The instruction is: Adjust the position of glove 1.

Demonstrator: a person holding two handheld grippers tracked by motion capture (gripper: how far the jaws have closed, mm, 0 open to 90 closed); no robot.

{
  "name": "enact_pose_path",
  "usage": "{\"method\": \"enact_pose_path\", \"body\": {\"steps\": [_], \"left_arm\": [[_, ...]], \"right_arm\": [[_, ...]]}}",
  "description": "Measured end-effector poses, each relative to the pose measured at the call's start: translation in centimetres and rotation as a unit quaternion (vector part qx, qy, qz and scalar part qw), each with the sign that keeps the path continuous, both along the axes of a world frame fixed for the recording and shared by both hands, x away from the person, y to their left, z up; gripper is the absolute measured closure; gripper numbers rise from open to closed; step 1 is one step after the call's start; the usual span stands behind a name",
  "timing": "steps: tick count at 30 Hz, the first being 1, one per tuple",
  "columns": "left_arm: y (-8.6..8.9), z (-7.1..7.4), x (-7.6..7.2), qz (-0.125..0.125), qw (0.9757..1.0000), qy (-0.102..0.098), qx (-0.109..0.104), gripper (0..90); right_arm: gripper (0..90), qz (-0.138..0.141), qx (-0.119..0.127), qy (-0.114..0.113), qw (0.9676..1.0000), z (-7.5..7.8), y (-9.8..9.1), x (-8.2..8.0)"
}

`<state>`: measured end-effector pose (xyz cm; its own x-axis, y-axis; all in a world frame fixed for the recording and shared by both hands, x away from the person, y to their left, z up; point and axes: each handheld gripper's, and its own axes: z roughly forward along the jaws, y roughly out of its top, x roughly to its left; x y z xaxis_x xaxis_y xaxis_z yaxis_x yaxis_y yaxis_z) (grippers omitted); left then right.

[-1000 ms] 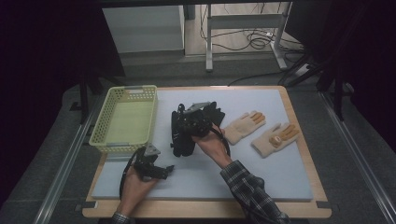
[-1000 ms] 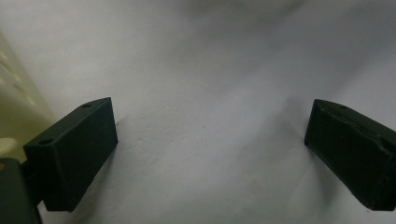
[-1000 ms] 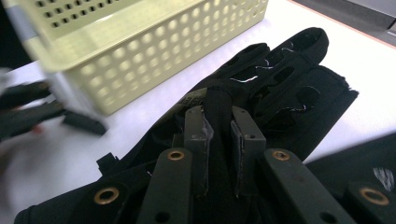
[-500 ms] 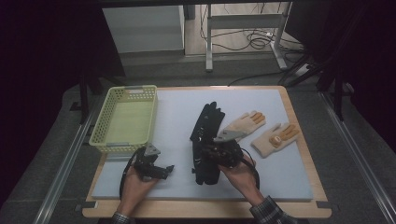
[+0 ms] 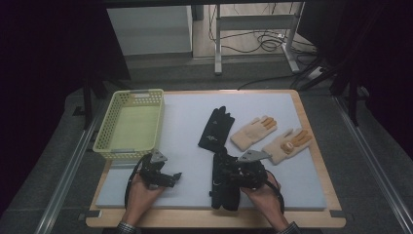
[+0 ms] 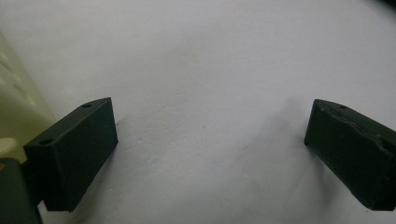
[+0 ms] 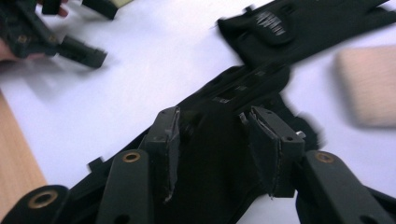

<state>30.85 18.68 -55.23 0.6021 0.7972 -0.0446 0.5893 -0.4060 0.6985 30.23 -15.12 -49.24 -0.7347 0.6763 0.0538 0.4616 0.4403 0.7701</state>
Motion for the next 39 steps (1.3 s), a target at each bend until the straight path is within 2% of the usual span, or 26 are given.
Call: {"method": "enact_pose_path", "body": {"steps": [3, 12, 17, 23, 24, 25, 32, 34, 37, 38, 39], "left_arm": [[0.0, 0.0, 0.0, 0.0, 1.0, 0.0, 0.0, 2.6], [0.0, 0.0, 0.0, 0.001, 1.0, 0.001, -0.001, 2.6], [0.0, 0.0, 0.0, 0.001, 1.0, 0.0, -0.001, 2.6], [0.0, 0.0, 0.0, 0.0, 1.0, 0.001, 0.0, 2.6], [0.0, 0.0, 0.0, 0.0, 1.0, 0.001, 0.0, 2.6], [0.0, 0.0, 0.0, 0.0, 1.0, 0.001, 0.0, 2.6], [0.0, 0.0, 0.0, 0.0, 1.0, 0.001, 0.0, 2.6], [0.0, 0.0, 0.0, 0.0, 1.0, 0.002, 0.0, 2.6], [0.0, 0.0, 0.0, 0.001, 1.0, 0.002, -0.001, 2.6], [0.0, 0.0, 0.0, 0.0, 1.0, 0.001, -0.001, 2.6], [0.0, 0.0, 0.0, 0.001, 1.0, 0.002, -0.002, 2.6]], "right_arm": [[52.0, -0.002, -0.002, -0.002, 1.0, 0.3, -0.4, 0.5], [51.2, -0.007, 0.005, 0.003, 1.0, 0.7, -0.5, 4.4], [51.2, -0.013, 0.007, 0.0, 0.9999, 1.2, 0.6, 7.4], [49.2, -0.019, -0.006, -0.007, 0.9998, 1.3, 2.5, 10.7], [48.9, -0.022, -0.015, -0.009, 0.9996, 1.1, 3.1, 11.9], [48.9, -0.022, -0.015, -0.009, 0.9996, 1.1, 3.1, 11.9], [48.8, -0.036, -0.042, 0.004, 0.9985, -0.3, 4.9, 15.6], [45.7, -0.038, -0.055, 0.004, 0.9977, -1.0, 5.7, 16.7], [42.2, -0.038, -0.057, 0.005, 0.9976, -1.5, 6.1, 17.3], [40.6, -0.036, -0.063, 0.012, 0.9973, -1.9, 6.5, 17.7], [40.1, -0.041, -0.084, 0.01, 0.9955, -2.5, 6.8, 18.1]]}}
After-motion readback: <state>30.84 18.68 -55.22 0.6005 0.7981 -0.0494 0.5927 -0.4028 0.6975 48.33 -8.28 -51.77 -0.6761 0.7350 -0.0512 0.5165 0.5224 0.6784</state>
